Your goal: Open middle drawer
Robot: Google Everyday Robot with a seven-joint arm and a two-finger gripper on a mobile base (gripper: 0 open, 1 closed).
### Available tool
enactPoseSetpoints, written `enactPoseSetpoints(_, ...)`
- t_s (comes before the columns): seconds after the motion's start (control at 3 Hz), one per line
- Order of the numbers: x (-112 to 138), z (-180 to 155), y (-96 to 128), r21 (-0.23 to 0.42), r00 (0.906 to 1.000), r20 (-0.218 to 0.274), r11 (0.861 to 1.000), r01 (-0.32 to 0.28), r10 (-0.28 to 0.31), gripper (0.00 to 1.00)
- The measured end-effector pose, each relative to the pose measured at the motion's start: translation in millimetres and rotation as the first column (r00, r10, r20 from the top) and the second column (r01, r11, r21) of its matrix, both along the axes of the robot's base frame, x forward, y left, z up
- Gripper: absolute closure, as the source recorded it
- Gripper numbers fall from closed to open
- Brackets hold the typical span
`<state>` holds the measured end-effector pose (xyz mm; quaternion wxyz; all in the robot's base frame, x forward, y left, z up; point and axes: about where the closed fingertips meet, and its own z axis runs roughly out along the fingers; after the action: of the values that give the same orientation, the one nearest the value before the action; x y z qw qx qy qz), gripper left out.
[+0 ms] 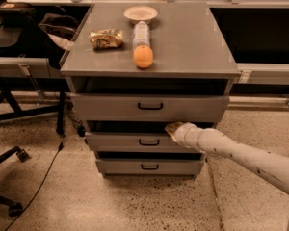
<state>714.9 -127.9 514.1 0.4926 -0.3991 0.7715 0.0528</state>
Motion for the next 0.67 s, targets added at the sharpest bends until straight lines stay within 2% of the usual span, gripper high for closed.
enactPoseSetpoints(0.33,7.6,-5.2,9.2,-0.004,0.9999,0.002,1.0,-0.013,0.013,1.0)
enactPoseSetpoints(0.67,7.3,-7.4,9.3,-0.004,0.9999,0.002,1.0,-0.012,0.012,1.0)
